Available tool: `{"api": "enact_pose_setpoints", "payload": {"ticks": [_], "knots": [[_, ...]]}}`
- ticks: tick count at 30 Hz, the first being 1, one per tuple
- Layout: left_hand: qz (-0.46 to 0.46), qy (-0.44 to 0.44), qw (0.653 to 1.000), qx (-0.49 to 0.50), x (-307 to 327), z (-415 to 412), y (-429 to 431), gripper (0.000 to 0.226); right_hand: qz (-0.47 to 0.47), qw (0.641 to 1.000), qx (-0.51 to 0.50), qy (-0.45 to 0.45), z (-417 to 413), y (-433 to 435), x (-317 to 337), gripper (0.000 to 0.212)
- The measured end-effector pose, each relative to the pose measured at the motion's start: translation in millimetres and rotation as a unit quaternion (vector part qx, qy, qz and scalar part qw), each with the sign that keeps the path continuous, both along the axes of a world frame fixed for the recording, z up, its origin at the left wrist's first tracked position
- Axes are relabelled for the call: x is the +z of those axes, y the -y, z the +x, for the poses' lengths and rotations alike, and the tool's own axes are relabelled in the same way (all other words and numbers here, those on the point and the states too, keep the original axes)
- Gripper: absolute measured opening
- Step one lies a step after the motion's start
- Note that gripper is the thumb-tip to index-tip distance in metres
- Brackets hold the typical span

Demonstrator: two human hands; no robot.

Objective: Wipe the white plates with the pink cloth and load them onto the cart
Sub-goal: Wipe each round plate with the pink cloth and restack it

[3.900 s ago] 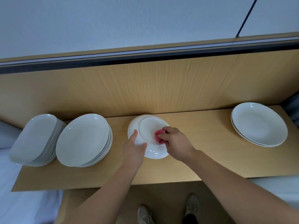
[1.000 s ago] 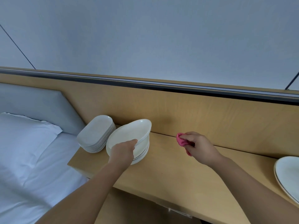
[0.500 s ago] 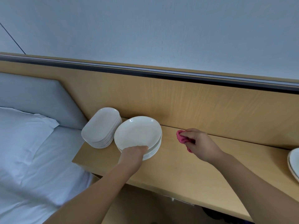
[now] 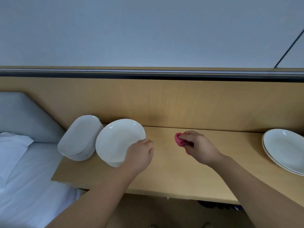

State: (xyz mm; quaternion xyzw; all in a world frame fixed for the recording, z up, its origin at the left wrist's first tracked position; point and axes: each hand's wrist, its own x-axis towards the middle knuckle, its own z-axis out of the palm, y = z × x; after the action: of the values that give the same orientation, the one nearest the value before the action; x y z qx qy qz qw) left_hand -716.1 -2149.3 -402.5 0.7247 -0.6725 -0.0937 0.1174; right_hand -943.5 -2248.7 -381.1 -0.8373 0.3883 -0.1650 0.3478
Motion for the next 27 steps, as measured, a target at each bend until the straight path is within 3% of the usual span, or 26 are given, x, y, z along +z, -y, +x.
{"api": "enact_pose_setpoints", "payload": {"ticks": [14,21,27], "knots": [[0.000,-0.019,0.980,-0.196,-12.2,-238.0,129.0,0.028,-0.008,0.963,-0.264,-0.050,-270.5,37.8,-6.7,0.025],[0.041,-0.010,0.975,-0.219,-30.9,-347.1,188.9,0.022,0.024,0.953,-0.286,-0.099,-366.3,80.5,-30.6,0.024],[0.094,0.019,0.978,-0.187,-54.7,-399.5,231.5,0.025,-0.005,0.957,-0.249,-0.145,-389.4,116.6,-64.0,0.027]]}}
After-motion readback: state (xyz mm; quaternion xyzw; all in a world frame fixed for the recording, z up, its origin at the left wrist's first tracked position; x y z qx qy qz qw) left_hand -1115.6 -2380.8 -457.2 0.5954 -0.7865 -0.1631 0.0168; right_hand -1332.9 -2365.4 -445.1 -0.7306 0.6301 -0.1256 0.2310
